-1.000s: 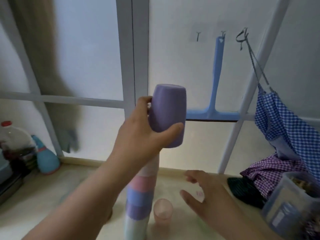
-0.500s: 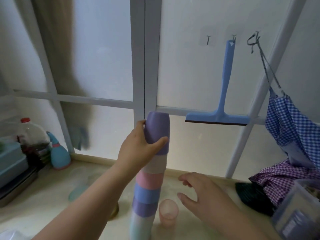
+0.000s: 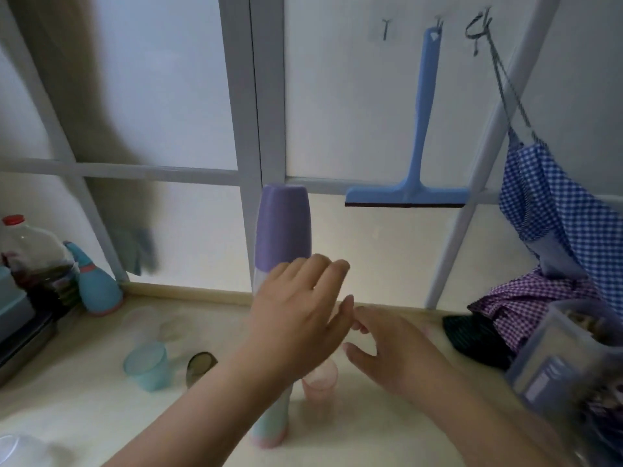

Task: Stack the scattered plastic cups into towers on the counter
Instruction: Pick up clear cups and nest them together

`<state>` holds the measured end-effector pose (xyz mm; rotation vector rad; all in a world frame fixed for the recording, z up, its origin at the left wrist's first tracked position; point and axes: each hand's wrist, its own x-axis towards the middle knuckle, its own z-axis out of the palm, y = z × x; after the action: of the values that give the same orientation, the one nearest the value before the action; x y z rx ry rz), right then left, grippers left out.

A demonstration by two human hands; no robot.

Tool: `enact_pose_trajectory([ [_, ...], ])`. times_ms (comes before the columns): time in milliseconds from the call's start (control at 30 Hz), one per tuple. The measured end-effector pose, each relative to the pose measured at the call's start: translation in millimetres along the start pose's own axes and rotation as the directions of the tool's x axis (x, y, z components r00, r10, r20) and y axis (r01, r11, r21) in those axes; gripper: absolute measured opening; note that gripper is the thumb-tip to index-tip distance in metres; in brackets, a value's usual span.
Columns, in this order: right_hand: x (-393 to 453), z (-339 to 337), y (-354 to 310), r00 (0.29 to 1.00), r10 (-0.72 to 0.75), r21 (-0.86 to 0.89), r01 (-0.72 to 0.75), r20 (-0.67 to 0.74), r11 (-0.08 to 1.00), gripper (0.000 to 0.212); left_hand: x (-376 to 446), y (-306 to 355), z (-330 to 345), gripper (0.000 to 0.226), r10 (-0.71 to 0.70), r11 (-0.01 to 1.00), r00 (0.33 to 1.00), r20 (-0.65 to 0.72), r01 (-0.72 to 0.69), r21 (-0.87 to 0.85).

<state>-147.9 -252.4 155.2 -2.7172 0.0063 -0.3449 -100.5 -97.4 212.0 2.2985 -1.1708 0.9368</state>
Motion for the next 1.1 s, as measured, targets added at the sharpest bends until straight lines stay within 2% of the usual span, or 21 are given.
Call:
enact_pose_trajectory([
  [67,-6.9,4.0,11.6,0.999,0.043,-0.004,-0.043,0.007,0.999,0.016,-11.5,10.0,19.7,0.025,0.039,0.997,0.99,0.139,-0.029,-0.074],
  [167,-27.0,10.3,34.9,0.989,0.148,0.027,-0.148,0.013,0.989,0.022,-33.3,17.0,57.2,0.027,0.028,0.99,0.943,0.331,0.019,-0.137],
  [233,-45.7,17.6,51.4,0.972,0.231,0.034,-0.232,0.032,0.972,0.034,-52.9,21.8,84.3,0.032,0.021,0.985,0.896,0.445,0.059,-0.165],
  [400,-99.9,46.6,86.1,0.887,0.422,-0.023,-0.426,0.187,0.905,0.039,-96.1,45.3,140.6,0.049,0.019,0.952,0.763,0.646,0.183,-0.244],
  [500,-127.7,53.1,102.2,0.83,0.509,-0.053,-0.511,0.228,0.858,0.04,-107.7,62.5,162.5,0.043,0.04,0.937,0.717,0.696,0.214,-0.274],
  [733,-172.1,46.9,154.8,0.748,0.654,-0.108,-0.645,0.108,0.756,0.048,-111.2,93.6,196.4,0.042,0.038,0.927,0.636,0.771,0.266,-0.265],
  [933,-170.6,34.7,203.6,0.679,0.733,-0.175,-0.727,-0.04,0.664,0.061,-101.4,100.8,222.0,0.046,-0.024,0.918,0.64,0.768,0.318,-0.236],
  [1000,-163.4,34.9,219.6,0.645,0.764,-0.152,-0.757,-0.02,0.635,0.069,-95.7,102.2,228.9,0.046,-0.056,0.915,0.635,0.77,0.342,-0.215],
  [1067,-156.9,42.5,237.0,0.578,0.815,-0.095,-0.81,0.039,0.578,0.081,-92.2,104.0,234.7,0.047,-0.081,0.911,0.623,0.778,0.363,-0.195],
  [1100,-153.6,47.4,244.6,0.55,0.833,-0.076,-0.83,0.06,0.553,0.08,-91.4,104.8,237.1,0.047,-0.093,0.908,0.613,0.784,0.375,-0.186],
])
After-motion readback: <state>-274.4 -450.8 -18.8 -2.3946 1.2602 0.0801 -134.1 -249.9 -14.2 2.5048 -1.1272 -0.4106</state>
